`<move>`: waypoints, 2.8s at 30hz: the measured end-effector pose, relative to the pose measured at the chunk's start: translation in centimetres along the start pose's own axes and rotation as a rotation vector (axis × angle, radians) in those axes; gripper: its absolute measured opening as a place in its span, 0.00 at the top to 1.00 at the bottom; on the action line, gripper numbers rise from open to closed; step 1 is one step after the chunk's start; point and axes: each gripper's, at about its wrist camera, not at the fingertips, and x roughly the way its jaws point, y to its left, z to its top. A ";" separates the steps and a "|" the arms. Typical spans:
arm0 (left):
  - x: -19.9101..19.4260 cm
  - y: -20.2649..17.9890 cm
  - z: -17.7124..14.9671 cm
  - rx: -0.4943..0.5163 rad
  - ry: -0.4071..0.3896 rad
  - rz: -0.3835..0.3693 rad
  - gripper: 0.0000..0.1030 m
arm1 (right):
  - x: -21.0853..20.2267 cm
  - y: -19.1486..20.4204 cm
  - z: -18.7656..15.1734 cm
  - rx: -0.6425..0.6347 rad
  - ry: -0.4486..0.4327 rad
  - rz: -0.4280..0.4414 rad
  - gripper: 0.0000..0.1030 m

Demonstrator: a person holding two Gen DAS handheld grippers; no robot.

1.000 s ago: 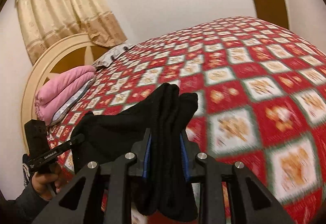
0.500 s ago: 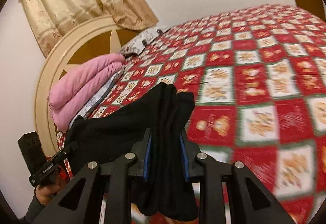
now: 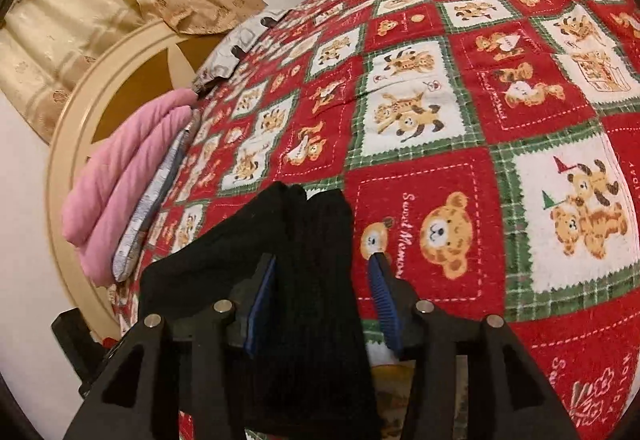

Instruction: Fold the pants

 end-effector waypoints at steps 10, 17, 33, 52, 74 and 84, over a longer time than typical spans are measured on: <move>-5.6 -0.9 -2.9 -0.007 -0.075 0.092 0.29 | -8.7 -2.1 -3.3 0.088 -0.191 -0.115 0.47; -10.5 -3.7 -5.1 0.030 -0.129 0.083 0.29 | -14.2 1.4 -10.2 -0.005 -0.255 -0.218 0.46; -17.3 -9.8 -8.4 0.125 -0.190 0.046 0.23 | -21.0 14.4 -20.6 -0.402 -0.355 -0.223 0.42; -19.5 -11.7 -9.1 0.167 -0.241 0.038 0.14 | -22.3 17.1 -21.4 -0.469 -0.370 -0.212 0.41; -19.6 -11.6 -9.0 0.182 -0.250 0.044 0.08 | -22.7 17.2 -21.4 -0.475 -0.379 -0.223 0.40; -19.4 -11.8 -9.1 0.190 -0.245 0.049 0.01 | -22.7 17.0 -21.3 -0.483 -0.384 -0.231 0.40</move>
